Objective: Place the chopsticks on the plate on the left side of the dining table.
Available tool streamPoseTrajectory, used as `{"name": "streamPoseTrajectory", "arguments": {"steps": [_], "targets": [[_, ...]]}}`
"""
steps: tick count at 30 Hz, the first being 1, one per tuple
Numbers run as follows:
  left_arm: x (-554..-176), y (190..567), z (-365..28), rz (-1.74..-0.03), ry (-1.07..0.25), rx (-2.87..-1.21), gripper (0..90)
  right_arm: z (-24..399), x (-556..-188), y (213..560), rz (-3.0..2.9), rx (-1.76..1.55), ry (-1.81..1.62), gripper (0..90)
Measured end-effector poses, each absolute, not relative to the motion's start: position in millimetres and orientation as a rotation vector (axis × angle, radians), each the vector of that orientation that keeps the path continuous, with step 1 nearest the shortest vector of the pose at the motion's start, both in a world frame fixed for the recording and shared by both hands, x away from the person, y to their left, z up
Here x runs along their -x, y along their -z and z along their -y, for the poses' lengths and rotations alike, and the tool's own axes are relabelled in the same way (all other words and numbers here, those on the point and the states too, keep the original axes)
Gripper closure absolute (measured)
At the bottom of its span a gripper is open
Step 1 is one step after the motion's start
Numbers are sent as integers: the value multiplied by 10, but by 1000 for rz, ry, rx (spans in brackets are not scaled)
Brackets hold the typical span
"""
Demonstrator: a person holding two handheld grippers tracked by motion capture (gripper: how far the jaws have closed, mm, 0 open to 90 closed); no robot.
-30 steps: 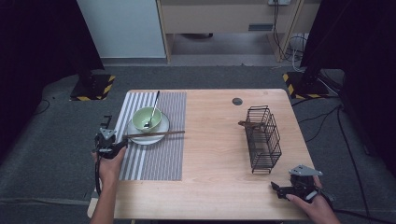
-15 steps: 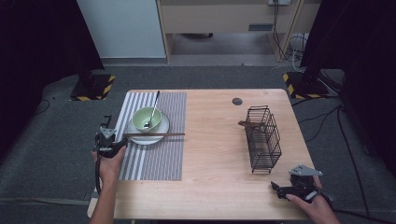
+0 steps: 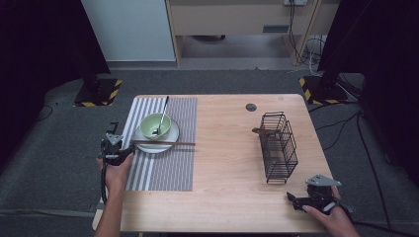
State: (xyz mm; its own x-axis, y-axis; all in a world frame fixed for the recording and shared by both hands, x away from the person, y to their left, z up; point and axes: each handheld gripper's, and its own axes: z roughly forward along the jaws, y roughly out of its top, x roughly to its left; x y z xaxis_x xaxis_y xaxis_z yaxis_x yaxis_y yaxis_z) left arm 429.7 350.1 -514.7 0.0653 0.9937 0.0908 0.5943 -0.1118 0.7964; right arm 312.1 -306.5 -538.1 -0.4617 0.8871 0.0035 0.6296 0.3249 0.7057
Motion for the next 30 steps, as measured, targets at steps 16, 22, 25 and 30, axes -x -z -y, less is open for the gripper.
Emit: {"name": "streamPoseTrajectory", "arguments": {"steps": [16,22,25,30], "targets": [[-4127,4982,-3433,-1531,-816,-1762,315,3065,-3120,5381,-2210,-1347,-916,4],[-4027,4945,-3314,-1473,-754,-1779,243,3064,-3121,5381,-2211,-1346,-916,4],[-3982,4926,-3254,-1455,-757,-1777,224,3064,-3121,5381,-2211,-1346,-916,4],[-3941,4898,-3135,-1428,-733,-1784,181,3064,-3121,5381,-2211,-1346,-916,4]]}}
